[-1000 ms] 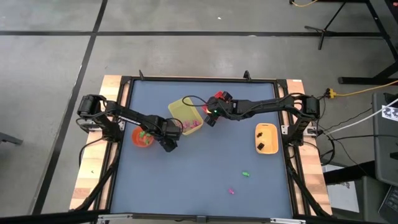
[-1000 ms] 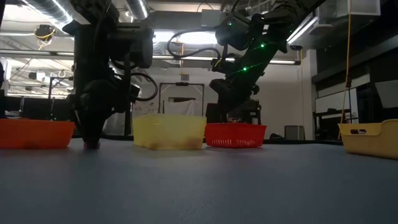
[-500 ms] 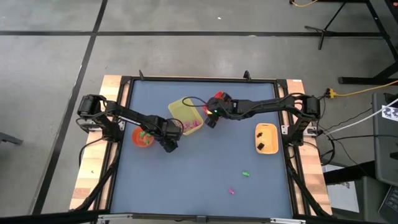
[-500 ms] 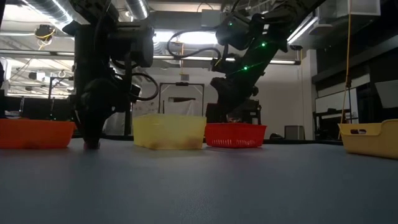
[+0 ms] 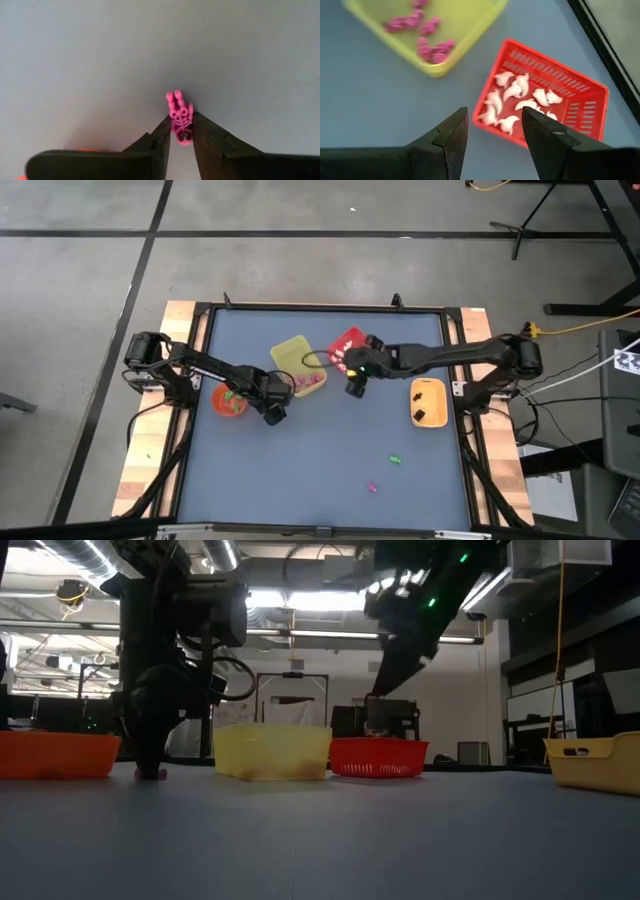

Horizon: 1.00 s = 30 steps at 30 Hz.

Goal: Sort Halloween decoration
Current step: Put the pink skeleton toy into the yellow bin

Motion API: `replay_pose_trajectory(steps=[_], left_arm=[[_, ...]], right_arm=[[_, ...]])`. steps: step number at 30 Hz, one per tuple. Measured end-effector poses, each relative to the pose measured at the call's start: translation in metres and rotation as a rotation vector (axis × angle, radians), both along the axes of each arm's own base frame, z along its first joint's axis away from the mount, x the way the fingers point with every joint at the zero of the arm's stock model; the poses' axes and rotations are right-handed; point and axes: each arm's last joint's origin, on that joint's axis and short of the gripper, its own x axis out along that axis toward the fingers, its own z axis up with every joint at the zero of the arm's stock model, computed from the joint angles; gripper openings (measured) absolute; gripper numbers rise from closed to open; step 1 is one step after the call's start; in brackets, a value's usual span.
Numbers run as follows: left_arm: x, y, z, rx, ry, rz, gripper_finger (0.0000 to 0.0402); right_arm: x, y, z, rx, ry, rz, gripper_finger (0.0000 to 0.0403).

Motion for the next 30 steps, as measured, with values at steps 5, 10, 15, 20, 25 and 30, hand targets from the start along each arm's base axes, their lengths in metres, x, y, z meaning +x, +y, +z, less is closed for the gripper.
replay_pose_trajectory(steps=[5,10,15,20,25,30], left_arm=[[0.0,0.0,0.0,0.001,0.0,0.0,0.0037],[0.0,0.0,0.0,0.002,0.0,0.0,0.0026],[0.001,0.0,0.002,-0.002,0.007,-0.008,0.0026],[0.007,-0.003,0.01,-0.035,0.015,-0.056,0.0026],[0.017,-0.012,0.025,-0.079,-0.022,-0.087,0.0026],[0.032,-0.026,0.045,-0.144,-0.099,-0.135,0.0026]], right_arm=[[-0.017,0.036,0.019,0.013,0.013,0.111,0.0186],[-0.035,0.075,0.028,0.05,0.028,0.186,0.0186],[-0.05,0.112,0.026,0.071,0.082,0.275,0.0186],[-0.065,0.144,0.024,0.113,0.102,0.322,0.0186],[-0.079,0.172,0.023,0.154,0.095,0.357,0.0186],[-0.091,0.191,0.023,0.198,0.087,0.363,0.0186]])
